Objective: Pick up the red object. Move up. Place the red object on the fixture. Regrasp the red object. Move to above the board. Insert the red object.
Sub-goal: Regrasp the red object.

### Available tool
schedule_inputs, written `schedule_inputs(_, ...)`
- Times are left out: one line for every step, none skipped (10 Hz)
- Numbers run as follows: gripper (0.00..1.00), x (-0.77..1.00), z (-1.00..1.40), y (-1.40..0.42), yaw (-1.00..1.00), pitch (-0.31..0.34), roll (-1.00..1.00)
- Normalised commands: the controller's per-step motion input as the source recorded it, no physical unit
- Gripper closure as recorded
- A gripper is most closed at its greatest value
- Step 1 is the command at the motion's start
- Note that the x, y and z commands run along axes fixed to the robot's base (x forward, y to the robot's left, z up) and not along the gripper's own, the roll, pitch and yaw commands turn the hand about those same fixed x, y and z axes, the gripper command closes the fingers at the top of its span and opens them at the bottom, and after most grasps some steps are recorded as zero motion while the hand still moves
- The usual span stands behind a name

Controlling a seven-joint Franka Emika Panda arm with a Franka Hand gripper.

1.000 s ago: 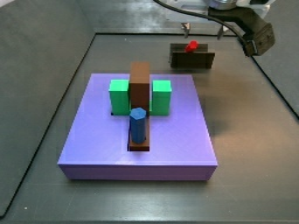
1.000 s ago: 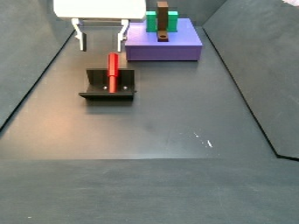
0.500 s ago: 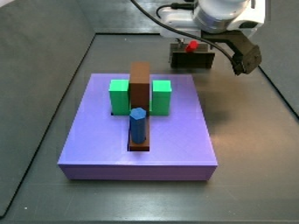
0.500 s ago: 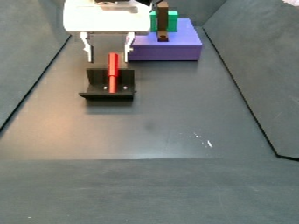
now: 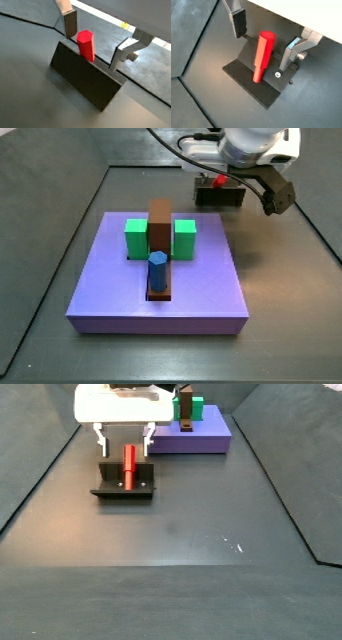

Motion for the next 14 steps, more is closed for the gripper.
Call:
schedule_inputs(0.0, -0.15, -0.15, 0.0, 0.15, -0.109, 0.39)
schedule_inputs(0.0, -0.12, -0.1, -0.05, 0.2, -0.071, 0.54)
schedule_inputs(0.0, 0.0, -0.05, 0.0, 0.12, 0.0, 0.25)
schedule_inputs(0.0, -0.03, 0.0, 0.0, 0.0, -0.003, 0.0)
schedule_inputs(0.0, 0.0, 0.0, 0.0, 0.0, 0.0, 0.01)
schedule_inputs(0.0, 0.0, 0.0, 0.0, 0.0, 0.0, 0.0)
schedule_inputs(1.0, 0.0, 0.0, 0.0, 0.0, 0.0, 0.0)
schedule_inputs(1.0, 0.0, 0.0, 0.0, 0.0, 0.0, 0.0)
schedule_inputs(1.0, 0.0, 0.0, 0.0, 0.0, 0.0, 0.0)
schedule_inputs(1.0, 0.0, 0.0, 0.0, 0.0, 0.0, 0.0)
schedule_inputs(1.0, 0.0, 0.0, 0.0, 0.0, 0.0, 0.0)
schedule_inputs(1.0, 0.0, 0.0, 0.0, 0.0, 0.0, 0.0)
schedule_inputs(1.0, 0.0, 0.0, 0.0, 0.0, 0.0, 0.0)
schedule_inputs(1.0, 0.0, 0.0, 0.0, 0.0, 0.0, 0.0)
